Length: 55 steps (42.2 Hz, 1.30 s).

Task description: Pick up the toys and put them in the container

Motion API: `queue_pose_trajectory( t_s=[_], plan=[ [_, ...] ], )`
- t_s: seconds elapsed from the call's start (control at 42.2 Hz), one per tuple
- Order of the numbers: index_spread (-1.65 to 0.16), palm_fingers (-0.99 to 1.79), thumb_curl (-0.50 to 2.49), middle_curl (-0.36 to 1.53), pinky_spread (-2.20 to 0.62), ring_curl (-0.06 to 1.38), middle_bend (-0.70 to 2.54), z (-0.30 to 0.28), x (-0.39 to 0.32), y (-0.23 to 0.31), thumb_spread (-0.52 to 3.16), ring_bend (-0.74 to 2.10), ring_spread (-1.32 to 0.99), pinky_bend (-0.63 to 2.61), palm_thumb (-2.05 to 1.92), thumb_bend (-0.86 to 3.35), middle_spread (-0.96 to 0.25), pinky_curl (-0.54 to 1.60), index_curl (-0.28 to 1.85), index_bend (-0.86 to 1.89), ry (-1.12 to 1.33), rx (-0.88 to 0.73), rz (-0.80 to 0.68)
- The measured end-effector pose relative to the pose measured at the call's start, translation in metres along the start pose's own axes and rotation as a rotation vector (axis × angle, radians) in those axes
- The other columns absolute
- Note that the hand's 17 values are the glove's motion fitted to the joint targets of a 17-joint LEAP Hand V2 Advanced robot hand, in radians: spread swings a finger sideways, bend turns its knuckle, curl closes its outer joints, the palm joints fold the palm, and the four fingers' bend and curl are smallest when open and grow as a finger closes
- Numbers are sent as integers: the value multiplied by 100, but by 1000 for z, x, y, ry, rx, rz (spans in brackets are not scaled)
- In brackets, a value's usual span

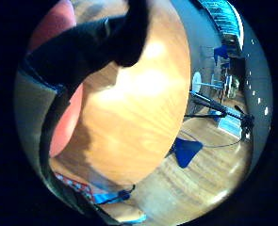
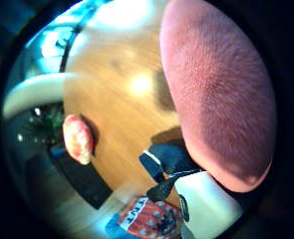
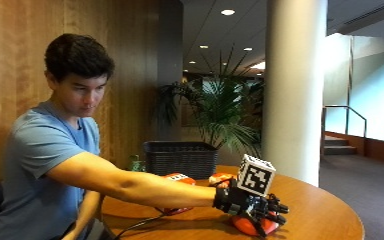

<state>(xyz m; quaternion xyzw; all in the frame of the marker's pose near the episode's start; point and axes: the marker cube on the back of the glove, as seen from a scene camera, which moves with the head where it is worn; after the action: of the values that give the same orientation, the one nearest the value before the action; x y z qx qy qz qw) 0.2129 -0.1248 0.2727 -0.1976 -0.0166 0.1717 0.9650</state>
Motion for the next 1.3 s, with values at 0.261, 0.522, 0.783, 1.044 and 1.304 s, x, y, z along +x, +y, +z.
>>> queue_pose_trajectory(
  t_s=[0.261,0.522,0.783,1.044,1.304],
  plan=[
    [-28,3,29,19,-6,29,19,1,5,5,101,76,-3,129,12,-1,2,44,6,-5,-44,47,-15],
    [-33,61,37,27,-31,41,35,-6,-8,23,130,113,-28,129,48,22,-11,40,5,15,-106,297,47],
    [-34,90,51,35,-38,46,45,-35,-6,54,114,117,-39,122,72,29,-26,41,12,23,12,342,34],
    [-35,93,62,41,-41,48,47,-117,-2,113,95,111,-43,116,77,26,-35,42,16,25,36,441,-60],
    [-36,94,70,46,-42,48,45,-208,-39,194,83,109,-46,114,77,23,-39,42,19,21,-128,534,-15]
  ],
)
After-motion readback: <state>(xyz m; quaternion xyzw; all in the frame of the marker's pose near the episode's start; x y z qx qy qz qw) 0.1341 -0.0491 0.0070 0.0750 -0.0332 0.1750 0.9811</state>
